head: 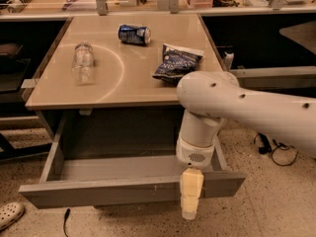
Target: Open top drawer
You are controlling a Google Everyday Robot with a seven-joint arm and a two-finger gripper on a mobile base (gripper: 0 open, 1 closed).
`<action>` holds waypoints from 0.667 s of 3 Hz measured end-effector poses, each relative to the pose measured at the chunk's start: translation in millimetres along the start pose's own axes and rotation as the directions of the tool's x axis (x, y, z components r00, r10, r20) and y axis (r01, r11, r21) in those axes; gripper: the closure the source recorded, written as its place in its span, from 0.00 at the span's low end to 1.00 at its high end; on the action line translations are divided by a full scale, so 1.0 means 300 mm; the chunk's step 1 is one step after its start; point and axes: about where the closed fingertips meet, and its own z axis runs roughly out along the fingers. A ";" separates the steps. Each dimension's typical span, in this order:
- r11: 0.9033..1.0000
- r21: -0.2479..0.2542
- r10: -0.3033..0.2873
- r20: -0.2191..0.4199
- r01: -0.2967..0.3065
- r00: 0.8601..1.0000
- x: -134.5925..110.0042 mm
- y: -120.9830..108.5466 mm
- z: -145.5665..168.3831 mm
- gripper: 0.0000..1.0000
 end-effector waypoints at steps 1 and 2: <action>0.996 -0.090 0.015 -0.074 -0.022 0.997 0.025 -0.008 0.121 0.00; 0.988 -0.149 0.010 -0.124 -0.029 0.992 0.050 0.005 0.187 0.00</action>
Offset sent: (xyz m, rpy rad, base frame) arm -0.0332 -0.0111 -0.0736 -0.1581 0.2359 0.0704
